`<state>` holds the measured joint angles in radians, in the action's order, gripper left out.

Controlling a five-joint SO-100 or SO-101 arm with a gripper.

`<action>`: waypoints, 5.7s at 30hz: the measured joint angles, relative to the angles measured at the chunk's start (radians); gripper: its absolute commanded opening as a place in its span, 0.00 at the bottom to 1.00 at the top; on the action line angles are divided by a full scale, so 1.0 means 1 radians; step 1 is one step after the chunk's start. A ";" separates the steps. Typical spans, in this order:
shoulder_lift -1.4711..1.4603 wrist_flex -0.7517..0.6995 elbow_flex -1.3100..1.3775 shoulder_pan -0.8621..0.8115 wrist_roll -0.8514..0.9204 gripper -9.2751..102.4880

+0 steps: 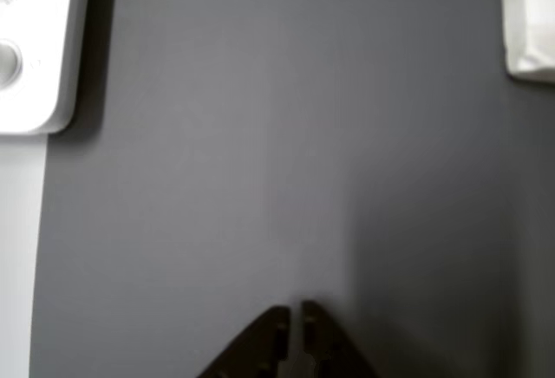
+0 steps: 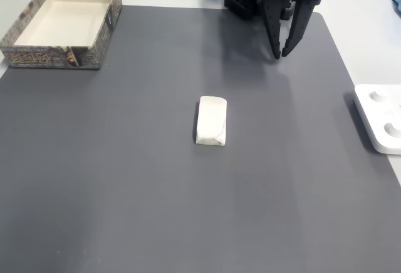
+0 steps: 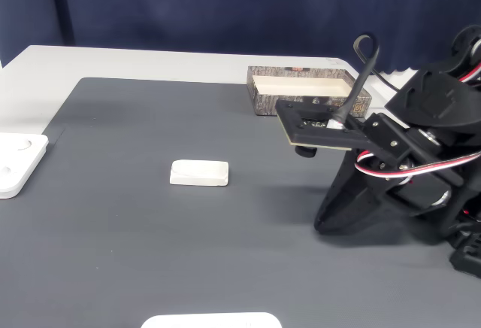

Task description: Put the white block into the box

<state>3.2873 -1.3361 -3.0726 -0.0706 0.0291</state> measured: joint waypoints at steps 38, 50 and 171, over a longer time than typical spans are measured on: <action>-0.190 0.000 0.115 -0.055 -0.057 0.07; -0.908 -0.121 0.758 -0.229 -0.215 0.07; -2.023 0.017 1.644 -0.425 -0.529 0.29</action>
<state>1.2640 -1.3192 -1.4281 -0.4955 -0.5001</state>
